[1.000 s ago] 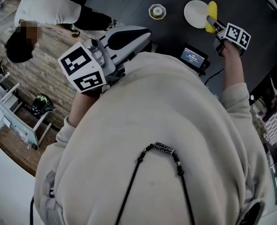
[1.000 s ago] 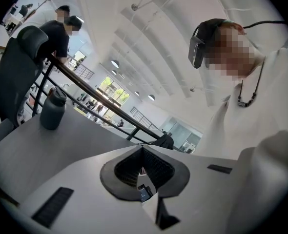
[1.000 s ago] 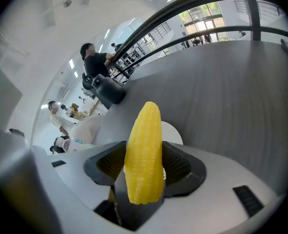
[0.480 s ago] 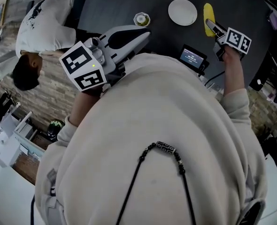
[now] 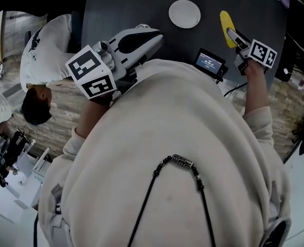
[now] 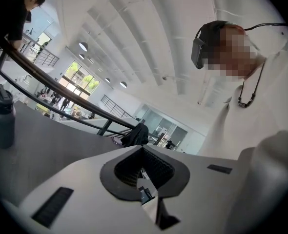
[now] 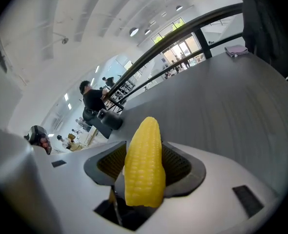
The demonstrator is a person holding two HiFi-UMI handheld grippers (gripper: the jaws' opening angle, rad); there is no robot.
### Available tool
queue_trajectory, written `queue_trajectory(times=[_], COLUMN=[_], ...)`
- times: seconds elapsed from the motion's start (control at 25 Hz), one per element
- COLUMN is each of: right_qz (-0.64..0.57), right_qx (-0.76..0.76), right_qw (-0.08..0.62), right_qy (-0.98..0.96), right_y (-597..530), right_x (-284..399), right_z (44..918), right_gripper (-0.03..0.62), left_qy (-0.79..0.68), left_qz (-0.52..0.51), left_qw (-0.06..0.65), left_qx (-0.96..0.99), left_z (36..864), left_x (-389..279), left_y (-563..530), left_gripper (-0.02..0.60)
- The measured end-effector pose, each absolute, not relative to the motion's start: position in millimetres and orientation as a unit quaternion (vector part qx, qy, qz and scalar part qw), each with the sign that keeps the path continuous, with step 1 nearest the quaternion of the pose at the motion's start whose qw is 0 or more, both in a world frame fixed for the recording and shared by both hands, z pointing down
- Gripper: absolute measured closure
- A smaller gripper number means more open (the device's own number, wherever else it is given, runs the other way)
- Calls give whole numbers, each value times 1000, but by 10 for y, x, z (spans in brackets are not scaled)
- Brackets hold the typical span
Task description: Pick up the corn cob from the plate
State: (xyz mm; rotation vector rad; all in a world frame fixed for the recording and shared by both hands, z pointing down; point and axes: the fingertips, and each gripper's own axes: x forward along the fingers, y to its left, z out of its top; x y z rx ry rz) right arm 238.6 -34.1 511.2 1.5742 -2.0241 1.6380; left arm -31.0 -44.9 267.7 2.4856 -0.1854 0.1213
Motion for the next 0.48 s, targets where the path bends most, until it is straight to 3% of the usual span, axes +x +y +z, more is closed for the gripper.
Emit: queue_trajectory(times=[0.48], right_qz=[530], right_qx=[478], right_qw=[-134], right_qy=[-687], right_y=[-440], right_x=[2025], right_z=[4218], right_gripper=[357], left_qy=[-8], left_qz=[49], left_qw=[298], left_qx=[953], left_z=[2586], left_x=[-153], left_y=[-502], left_gripper=[580])
